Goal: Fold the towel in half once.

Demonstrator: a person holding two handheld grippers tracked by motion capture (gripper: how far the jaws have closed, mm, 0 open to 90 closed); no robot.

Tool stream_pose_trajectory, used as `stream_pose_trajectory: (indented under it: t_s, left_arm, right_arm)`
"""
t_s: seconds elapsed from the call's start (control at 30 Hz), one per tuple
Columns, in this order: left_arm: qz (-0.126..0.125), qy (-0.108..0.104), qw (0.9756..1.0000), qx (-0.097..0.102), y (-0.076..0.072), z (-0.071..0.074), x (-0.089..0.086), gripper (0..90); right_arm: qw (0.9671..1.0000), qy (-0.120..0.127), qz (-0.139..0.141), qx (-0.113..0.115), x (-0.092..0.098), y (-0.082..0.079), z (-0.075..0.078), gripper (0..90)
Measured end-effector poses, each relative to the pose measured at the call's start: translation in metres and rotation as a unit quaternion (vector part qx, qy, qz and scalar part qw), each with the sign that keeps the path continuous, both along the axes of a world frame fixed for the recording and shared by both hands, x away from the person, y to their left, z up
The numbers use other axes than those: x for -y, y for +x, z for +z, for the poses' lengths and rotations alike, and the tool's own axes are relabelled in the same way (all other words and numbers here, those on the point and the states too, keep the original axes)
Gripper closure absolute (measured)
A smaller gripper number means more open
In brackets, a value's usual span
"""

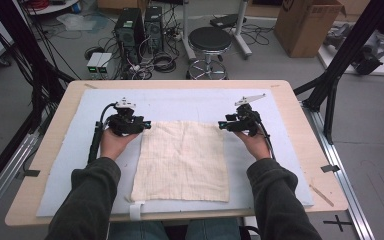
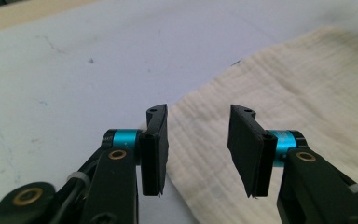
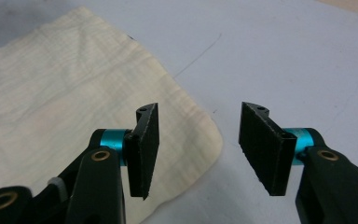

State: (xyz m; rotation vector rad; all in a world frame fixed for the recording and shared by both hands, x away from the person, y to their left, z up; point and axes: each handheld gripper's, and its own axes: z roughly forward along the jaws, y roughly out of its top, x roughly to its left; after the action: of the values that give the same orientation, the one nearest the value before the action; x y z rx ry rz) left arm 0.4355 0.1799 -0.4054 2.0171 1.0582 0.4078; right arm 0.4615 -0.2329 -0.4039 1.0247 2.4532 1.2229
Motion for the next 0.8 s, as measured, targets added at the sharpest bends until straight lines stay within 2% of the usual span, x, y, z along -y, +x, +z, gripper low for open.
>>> stream_pose_trajectory:
  t_s: [0.03, 0.17, 0.23, 0.3, 0.33, 0.47, 0.53, 0.6, 0.7, 0.8]
  left_arm:
    - [0.002, 0.009, 1.0, -0.004, 0.003, -0.003, 0.002, 58.1]
    - [0.027, 0.002, 0.9996, -0.007, 0.013, -0.014, 0.006, 58.3]
    - [0.04, 0.012, 0.9991, -0.005, 0.015, -0.019, 0.006, 56.8]
    - [0.044, 0.021, 0.9988, -0.011, 0.018, -0.023, 0.006, 56.8]
    - [0.044, 0.018, 0.9988, -0.014, 0.019, -0.024, 0.005, 56.9]
    - [0.047, 0.017, 0.9986, -0.021, 0.021, -0.028, 0.006, 59.7]
    - [0.053, 0.025, 0.9978, -0.031, 0.022, -0.031, 0.007, 60.2]
    - [0.058, 0.026, 0.9975, -0.031, 0.022, -0.033, 0.007, 60.3]
    - [0.052, 0.029, 0.9978, -0.029, 0.021, -0.032, 0.008, 69.8]
    - [0.042, 0.022, 0.9984, -0.032, 0.021, -0.032, 0.01, 80.5]
  right_arm:
    - [1.0, -0.002, -0.003, -0.005, -0.001, 0.001, -0.002, 50.1]
    - [0.9999, -0.011, -0.008, -0.009, -0.001, 0.007, -0.009, 53.1]
    - [0.9995, -0.014, -0.009, -0.025, 0.0, 0.009, -0.014, 55.0]
    - [0.9992, -0.016, -0.01, -0.037, 0.0, 0.011, -0.018, 58.6]
    - [0.9989, -0.019, -0.011, -0.042, 0.0, 0.012, -0.019, 59.2]
    - [0.9983, -0.023, -0.016, -0.051, 0.0, 0.016, -0.025, 61.5]
    - [0.9979, -0.023, -0.017, -0.059, -0.001, 0.017, -0.028, 61.7]
    - [0.9976, -0.025, -0.016, -0.062, -0.004, 0.019, -0.032, 63.1]
    - [0.9975, -0.027, -0.021, -0.062, -0.006, 0.02, -0.033, 68.9]
    - [0.9975, -0.034, -0.017, -0.06, -0.008, 0.019, -0.033, 80.7]
